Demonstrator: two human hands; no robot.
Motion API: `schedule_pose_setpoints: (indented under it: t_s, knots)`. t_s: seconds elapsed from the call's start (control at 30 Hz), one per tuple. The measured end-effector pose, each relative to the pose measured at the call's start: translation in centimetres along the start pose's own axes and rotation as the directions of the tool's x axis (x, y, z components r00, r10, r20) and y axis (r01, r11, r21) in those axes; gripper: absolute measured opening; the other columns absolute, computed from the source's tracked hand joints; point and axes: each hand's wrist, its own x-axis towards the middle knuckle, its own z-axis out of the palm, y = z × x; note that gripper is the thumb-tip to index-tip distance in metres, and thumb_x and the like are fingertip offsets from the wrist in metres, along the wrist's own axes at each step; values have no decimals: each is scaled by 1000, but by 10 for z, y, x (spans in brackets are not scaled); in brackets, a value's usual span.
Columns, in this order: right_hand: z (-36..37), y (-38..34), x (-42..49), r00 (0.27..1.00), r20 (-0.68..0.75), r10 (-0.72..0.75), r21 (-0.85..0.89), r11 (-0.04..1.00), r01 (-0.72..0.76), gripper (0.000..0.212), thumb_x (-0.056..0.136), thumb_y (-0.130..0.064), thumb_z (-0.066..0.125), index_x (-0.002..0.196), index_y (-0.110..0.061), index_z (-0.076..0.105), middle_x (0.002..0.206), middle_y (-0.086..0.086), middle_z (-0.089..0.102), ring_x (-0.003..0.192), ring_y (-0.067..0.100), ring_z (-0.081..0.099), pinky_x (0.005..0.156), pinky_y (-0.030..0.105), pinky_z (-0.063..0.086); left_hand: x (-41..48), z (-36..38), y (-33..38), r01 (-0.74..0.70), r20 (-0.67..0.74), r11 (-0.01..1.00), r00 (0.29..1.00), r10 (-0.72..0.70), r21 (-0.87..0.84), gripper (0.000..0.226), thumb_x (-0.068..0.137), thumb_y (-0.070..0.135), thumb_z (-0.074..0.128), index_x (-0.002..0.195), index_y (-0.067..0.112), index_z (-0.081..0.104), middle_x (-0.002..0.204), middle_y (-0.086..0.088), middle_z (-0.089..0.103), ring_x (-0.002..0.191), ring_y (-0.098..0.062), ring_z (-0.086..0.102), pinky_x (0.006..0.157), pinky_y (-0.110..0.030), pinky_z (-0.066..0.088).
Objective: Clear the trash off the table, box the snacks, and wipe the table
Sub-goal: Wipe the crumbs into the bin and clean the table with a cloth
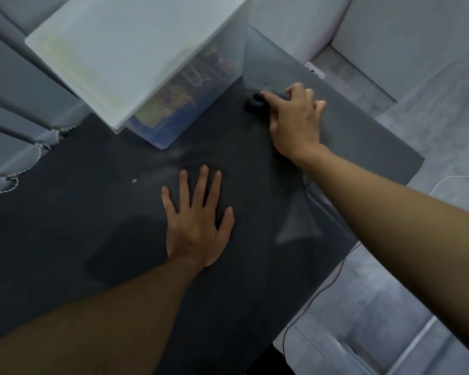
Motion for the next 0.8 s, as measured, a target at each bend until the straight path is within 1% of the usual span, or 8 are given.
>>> schedule_pose_setpoints:
  t_s: [0.1, 0.27, 0.33, 0.4, 0.47, 0.53, 0.73, 0.8]
  knots:
    - [1, -6, -35, 997, -26, 72, 36, 997, -71, 42, 94, -26, 49, 133, -39, 59, 115, 9, 51, 101, 33, 47, 84, 43, 33, 0, 2, -1, 12, -4, 1000, 1000, -12, 22, 73, 97, 60, 12, 160, 27, -6, 168, 3, -9, 154, -33, -8, 118, -66, 4]
    - [-9, 1, -114, 949, 1, -316, 79, 946, 315, 42, 92, -25, 54, 132, -33, 62, 110, 7, 57, 91, 30, 50, 75, 42, 37, 2, 1, 0, 22, -2, 1000, 1000, -22, 5, 73, 95, 60, 10, 160, 27, -4, 169, 2, -5, 154, -35, -5, 117, -68, 5]
    - [-18, 22, -120, 937, 17, -348, 19, 937, 348, 39, 95, -26, 53, 131, -37, 62, 110, 5, 57, 91, 28, 51, 77, 40, 35, 2, 2, 1, 23, -1, 1000, 1000, -23, 7, 71, 96, 59, 5, 158, 29, -12, 168, 6, -12, 153, -35, -10, 116, -69, 3]
    - [-24, 37, -120, 995, -51, -87, 5, 996, 87, 38, 94, -26, 54, 129, -40, 63, 109, 5, 55, 95, 29, 51, 81, 40, 32, 1, 2, 2, 0, -7, 1000, 1000, 1, 10, 67, 98, 57, 3, 157, 32, -17, 165, 11, -20, 153, -35, -13, 115, -70, 3]
    - [-25, 38, -127, 955, -92, 282, 51, 959, -279, 41, 94, -26, 53, 130, -42, 61, 112, 5, 51, 102, 29, 48, 85, 41, 30, -1, 1, 3, -38, -11, 999, 999, 38, -14, 64, 100, 54, 6, 157, 35, -15, 165, 14, -18, 153, -32, -14, 113, -73, 2]
    - [-23, 23, -145, 921, -79, 382, 61, 924, -378, 43, 94, -26, 52, 134, -40, 59, 114, 5, 49, 104, 28, 46, 87, 43, 32, -2, 1, 4, -55, -19, 998, 998, 55, -24, 62, 101, 52, 7, 158, 37, -11, 166, 15, -14, 153, -30, -14, 110, -77, 1]
    - [-36, 28, -212, 978, 27, -208, 8, 978, 207, 41, 97, -29, 48, 136, -36, 59, 112, 8, 56, 91, 28, 51, 76, 41, 36, -3, 3, 4, -51, -30, 998, 998, 49, -44, 60, 101, 52, 10, 158, 39, -7, 166, 16, -10, 153, -31, -13, 108, -79, -2]
    - [-41, 49, -210, 985, 6, -170, -74, 983, 170, 40, 97, -30, 49, 134, -40, 59, 111, 5, 56, 93, 27, 52, 78, 39, 33, -3, 4, 5, -53, -38, 998, 998, 52, -37, 61, 101, 53, 9, 158, 39, -7, 167, 15, -10, 153, -31, -13, 108, -80, -2]
